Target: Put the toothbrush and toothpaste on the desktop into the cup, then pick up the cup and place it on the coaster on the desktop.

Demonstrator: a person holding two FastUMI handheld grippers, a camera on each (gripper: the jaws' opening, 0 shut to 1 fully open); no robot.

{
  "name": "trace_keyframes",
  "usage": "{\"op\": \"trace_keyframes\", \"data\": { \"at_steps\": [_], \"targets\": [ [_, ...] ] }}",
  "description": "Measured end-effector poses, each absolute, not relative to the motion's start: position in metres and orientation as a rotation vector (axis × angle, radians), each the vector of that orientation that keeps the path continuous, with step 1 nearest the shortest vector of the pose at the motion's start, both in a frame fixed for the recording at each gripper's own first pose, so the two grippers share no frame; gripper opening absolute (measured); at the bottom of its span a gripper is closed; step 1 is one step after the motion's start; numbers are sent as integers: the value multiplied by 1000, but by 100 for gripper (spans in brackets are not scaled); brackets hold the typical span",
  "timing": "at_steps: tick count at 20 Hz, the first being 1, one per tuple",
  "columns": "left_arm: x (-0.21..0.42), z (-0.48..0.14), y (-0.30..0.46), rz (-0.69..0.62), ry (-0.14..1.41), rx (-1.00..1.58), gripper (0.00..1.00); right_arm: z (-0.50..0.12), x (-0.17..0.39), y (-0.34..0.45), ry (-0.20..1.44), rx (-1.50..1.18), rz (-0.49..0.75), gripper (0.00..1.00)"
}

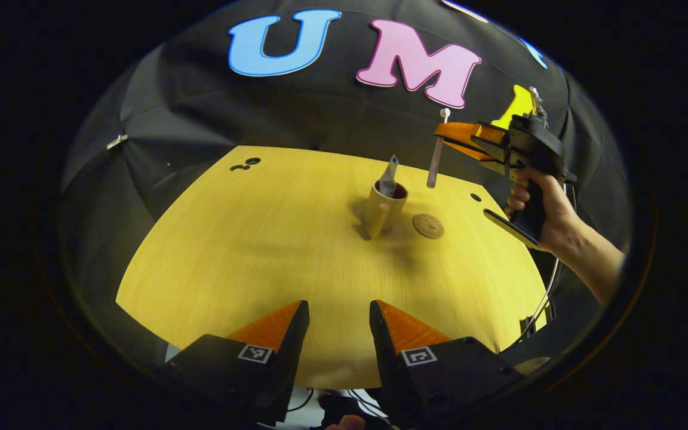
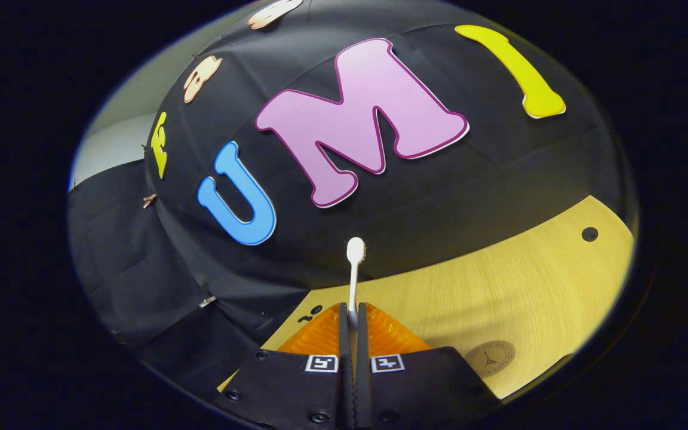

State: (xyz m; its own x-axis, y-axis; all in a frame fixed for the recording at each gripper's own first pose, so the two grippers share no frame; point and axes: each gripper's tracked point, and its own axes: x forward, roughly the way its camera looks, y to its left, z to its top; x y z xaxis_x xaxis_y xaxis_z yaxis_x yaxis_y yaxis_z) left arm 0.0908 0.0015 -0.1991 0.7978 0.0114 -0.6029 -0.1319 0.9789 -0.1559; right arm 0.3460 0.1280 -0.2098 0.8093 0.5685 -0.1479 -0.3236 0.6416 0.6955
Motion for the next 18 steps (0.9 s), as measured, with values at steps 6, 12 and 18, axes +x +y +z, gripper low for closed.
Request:
{"op": "trace_keyframes", "data": {
  "at_steps": [6, 12, 18],
  "targets": [
    [75, -196, 26, 166, 669, -206, 64, -259, 387, 148, 390, 647, 498, 5],
    [66, -203, 32, 210, 706, -239, 64, -302, 400, 164, 410, 587, 506, 5],
    [65, -201, 31, 195, 714, -220, 64, -321, 390, 170, 414, 487, 506, 6]
  ]
}}
